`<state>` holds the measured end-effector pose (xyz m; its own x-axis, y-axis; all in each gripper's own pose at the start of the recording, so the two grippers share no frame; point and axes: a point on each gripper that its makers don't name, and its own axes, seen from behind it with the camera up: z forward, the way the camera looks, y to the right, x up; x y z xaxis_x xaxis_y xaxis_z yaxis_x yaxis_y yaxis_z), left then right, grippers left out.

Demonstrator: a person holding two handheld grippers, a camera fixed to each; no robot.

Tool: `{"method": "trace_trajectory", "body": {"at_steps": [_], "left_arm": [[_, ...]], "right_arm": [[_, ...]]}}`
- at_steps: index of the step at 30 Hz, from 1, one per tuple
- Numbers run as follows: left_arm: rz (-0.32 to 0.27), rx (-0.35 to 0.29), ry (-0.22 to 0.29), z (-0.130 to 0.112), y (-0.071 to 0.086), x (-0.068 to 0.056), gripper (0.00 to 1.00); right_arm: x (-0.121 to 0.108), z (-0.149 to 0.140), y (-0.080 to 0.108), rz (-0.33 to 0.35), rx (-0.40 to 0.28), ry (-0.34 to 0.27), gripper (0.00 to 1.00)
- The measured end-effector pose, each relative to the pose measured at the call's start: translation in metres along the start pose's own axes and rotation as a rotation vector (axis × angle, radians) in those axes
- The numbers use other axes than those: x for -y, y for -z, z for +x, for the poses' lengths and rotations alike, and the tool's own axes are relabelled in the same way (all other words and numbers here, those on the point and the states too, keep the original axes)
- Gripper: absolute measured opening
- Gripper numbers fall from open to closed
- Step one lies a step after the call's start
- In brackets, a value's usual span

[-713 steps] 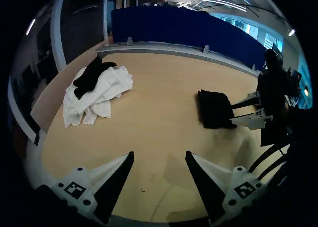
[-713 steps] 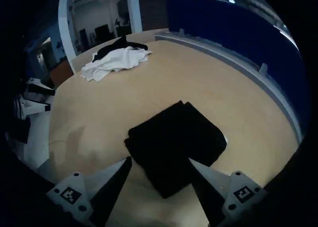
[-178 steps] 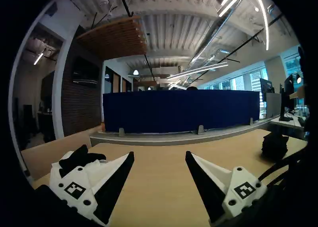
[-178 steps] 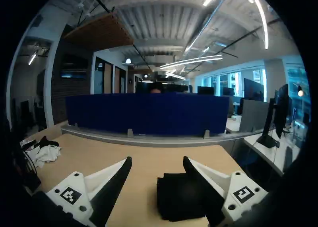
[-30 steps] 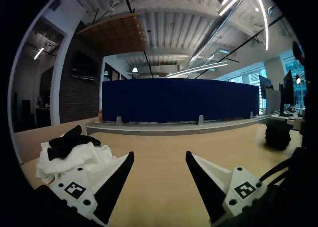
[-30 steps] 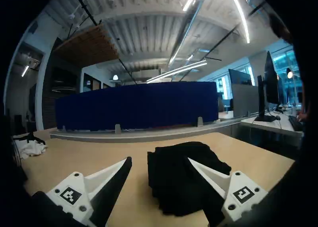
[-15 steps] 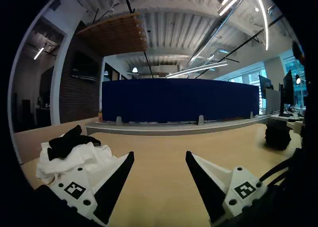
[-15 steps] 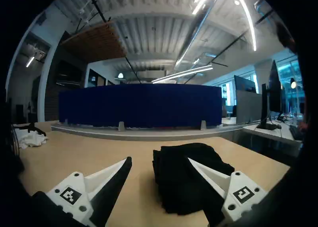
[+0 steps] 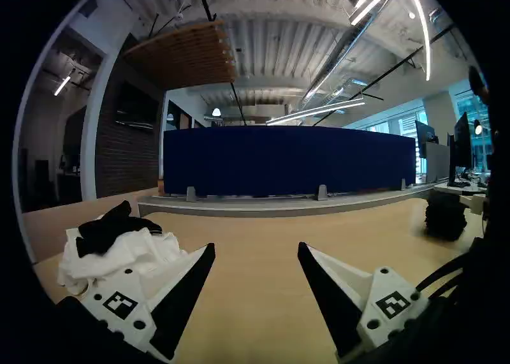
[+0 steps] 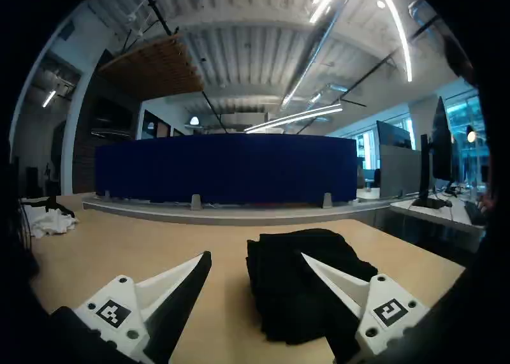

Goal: Fold towel

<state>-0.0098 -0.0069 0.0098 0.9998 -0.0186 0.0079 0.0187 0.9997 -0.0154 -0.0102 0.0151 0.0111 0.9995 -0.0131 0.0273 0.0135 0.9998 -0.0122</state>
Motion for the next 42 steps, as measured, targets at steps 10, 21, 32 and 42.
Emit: {"method": "trace_trajectory", "body": {"at_steps": [10,21,32,42], "left_arm": [[0.0,0.0,0.0,-0.0001,0.0,0.0004,0.97],[0.0,0.0,0.0,-0.0006,-0.0019,0.0002,0.97],[0.001,-0.001,0.0,-0.0014,-0.0041,-0.0017,0.96],[0.0,-0.001,0.0,-0.0016,-0.0062,-0.001,0.97]], "right_arm": [[-0.0003,0.0018,0.0,0.0,0.0,0.001,1.0],[-0.0003,0.002,-0.0004,0.0,0.001,0.001,1.0],[-0.0007,0.0022,-0.0009,0.0,0.001,0.001,1.0],[-0.0006,0.0023,-0.0017,0.0,0.001,0.001,0.99]]}}
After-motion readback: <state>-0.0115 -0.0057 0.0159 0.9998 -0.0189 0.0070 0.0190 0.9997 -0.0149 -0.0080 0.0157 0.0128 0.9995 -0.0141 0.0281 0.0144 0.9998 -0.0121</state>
